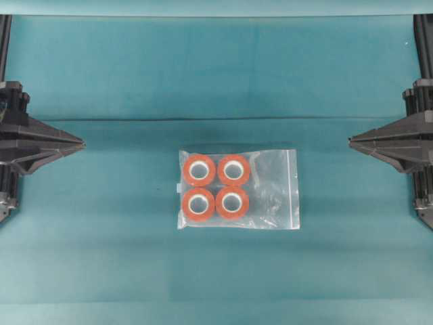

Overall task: Hand over the clear zip bag and make it stand upright.
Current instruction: 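Move the right gripper toward the right edge of the clear zip bag, then close the right gripper on the bag's zipper edge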

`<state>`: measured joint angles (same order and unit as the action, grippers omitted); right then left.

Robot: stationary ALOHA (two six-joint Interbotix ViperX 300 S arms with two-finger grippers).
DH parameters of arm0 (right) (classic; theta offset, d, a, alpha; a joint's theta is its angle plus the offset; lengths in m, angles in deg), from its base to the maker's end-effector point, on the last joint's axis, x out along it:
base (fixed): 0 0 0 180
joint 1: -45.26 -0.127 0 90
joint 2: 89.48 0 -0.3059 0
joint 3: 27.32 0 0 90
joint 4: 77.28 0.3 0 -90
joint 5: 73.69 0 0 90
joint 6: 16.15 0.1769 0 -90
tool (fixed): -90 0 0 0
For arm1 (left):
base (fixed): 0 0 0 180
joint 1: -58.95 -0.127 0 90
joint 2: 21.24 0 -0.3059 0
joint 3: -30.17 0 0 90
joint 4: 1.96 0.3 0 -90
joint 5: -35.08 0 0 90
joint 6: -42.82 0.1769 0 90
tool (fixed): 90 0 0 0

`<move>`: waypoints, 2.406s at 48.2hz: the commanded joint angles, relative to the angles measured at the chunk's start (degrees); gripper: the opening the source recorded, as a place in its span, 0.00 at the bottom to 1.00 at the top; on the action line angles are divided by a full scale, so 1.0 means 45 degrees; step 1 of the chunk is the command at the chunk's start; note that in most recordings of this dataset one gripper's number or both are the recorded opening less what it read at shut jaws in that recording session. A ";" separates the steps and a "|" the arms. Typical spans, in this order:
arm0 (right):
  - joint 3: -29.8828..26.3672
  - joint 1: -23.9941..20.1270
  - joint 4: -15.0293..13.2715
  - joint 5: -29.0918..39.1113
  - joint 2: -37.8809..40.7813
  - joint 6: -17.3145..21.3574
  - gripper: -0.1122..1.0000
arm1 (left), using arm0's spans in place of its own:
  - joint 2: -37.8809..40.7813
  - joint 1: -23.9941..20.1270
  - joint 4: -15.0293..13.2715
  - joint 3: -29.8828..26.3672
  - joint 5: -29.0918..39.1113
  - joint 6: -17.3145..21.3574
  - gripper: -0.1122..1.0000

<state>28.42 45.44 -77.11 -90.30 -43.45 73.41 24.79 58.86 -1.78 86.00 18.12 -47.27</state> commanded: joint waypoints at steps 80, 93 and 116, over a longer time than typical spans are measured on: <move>-0.0078 0.0586 0.8652 0.2891 0.7051 0.9609 0.79 | 0.2734 -0.0078 0.0098 -0.1914 0.0371 0.1055 0.09; -0.0117 0.0000 0.8887 0.1719 0.8691 0.9941 0.93 | 0.2930 -0.0098 0.0078 -0.1934 0.0391 0.0977 0.09; -0.1152 -0.0840 0.8945 0.0430 1.1484 1.0859 0.93 | 0.3008 -0.0078 0.0098 -0.1973 0.0391 0.0859 0.09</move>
<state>24.91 42.19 -36.94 -88.01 7.00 121.57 38.32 58.42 -1.43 78.71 20.23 -43.31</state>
